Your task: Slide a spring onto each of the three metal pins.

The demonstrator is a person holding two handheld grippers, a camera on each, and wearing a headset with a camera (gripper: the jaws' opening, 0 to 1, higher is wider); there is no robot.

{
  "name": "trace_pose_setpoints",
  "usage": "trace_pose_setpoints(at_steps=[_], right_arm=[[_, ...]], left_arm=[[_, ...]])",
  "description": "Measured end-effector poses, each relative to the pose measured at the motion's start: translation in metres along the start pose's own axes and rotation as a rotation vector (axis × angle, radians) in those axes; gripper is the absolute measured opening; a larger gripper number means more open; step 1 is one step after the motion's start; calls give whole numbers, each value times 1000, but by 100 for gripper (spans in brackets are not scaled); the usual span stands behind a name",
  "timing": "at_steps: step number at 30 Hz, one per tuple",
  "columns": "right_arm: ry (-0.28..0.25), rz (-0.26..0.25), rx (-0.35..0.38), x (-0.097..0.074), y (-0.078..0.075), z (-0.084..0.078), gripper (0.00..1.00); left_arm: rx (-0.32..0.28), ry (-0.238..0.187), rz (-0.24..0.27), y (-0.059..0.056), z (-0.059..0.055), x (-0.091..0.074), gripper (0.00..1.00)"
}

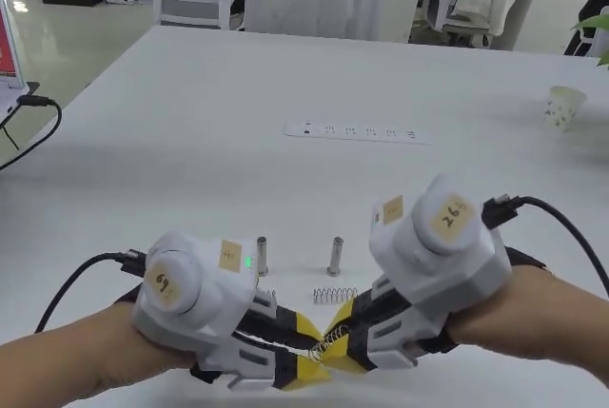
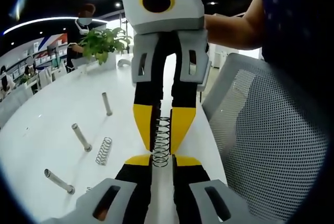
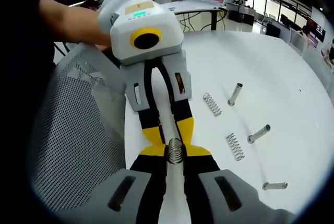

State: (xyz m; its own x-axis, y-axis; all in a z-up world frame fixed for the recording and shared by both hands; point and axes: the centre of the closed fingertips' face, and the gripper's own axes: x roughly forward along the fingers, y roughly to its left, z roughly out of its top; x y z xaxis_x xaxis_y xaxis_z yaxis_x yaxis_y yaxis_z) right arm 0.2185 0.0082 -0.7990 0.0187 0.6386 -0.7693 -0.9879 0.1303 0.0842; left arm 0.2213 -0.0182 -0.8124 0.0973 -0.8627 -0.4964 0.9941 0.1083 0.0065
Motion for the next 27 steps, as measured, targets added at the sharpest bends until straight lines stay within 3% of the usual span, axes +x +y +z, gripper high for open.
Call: trace_pose_setpoints(at_steps=[9, 27], right_arm=[[0, -22, 13, -8, -10, -2, 9], [10, -75, 36, -28, -29, -9, 9]], left_arm=[[-49, 1, 23, 5, -4, -3, 25], [-110, -26, 45, 11, -4, -16, 45]])
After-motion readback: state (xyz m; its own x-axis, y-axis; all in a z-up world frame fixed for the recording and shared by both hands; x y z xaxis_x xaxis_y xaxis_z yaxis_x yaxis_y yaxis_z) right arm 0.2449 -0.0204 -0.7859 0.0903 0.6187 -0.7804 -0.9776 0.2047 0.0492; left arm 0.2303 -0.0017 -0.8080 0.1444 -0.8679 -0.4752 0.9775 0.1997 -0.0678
